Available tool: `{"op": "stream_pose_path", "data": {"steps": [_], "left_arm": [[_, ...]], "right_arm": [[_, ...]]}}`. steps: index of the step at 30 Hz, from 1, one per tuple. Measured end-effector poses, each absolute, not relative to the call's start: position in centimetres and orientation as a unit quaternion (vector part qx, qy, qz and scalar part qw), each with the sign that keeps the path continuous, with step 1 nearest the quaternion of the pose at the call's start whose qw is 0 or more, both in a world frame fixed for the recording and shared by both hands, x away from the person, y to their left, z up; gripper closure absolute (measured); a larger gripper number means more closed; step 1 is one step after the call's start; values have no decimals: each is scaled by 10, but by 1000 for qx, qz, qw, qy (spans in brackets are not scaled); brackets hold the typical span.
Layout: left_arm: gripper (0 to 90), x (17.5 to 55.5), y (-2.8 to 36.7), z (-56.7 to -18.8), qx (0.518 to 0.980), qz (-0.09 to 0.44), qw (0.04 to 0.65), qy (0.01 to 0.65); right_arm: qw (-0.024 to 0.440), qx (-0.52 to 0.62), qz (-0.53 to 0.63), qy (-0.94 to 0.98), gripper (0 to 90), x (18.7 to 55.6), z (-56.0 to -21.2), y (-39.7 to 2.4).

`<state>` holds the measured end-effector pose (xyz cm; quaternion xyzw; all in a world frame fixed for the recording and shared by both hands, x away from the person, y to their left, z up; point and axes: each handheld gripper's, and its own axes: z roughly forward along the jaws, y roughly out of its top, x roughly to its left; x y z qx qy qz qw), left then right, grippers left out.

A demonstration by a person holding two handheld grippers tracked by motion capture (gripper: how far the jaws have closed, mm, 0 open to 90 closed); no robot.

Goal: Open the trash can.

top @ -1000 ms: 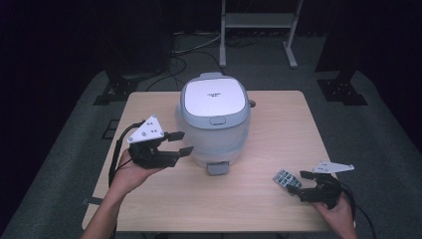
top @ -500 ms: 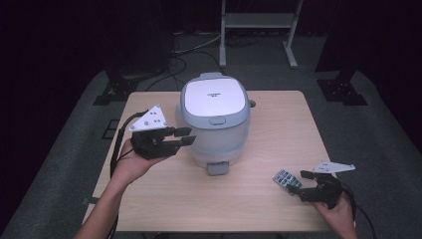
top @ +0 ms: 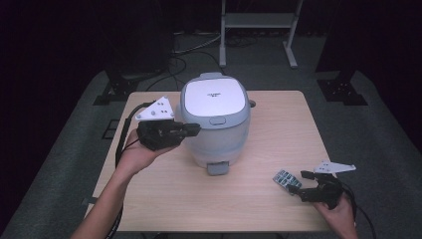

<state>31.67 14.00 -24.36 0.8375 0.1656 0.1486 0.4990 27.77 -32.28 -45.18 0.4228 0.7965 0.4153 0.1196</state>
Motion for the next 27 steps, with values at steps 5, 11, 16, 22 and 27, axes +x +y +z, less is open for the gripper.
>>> {"op": "stream_pose_path", "data": {"steps": [5,11,16,22,27], "left_arm": [[864,321,135,-240,838,144,500,164],[864,327,129,-238,841,138,497,162],[864,331,125,-236,843,134,496,159],[872,336,121,-235,846,132,492,160],[880,341,117,-237,849,130,487,161]], "right_arm": [[120,423,417,795,170,278,-451,-324],[121,423,418,794,170,277,-451,-325],[121,423,419,795,170,277,-451,-325],[121,423,421,794,170,276,-451,-325],[121,422,421,794,170,276,-451,-325]]}}
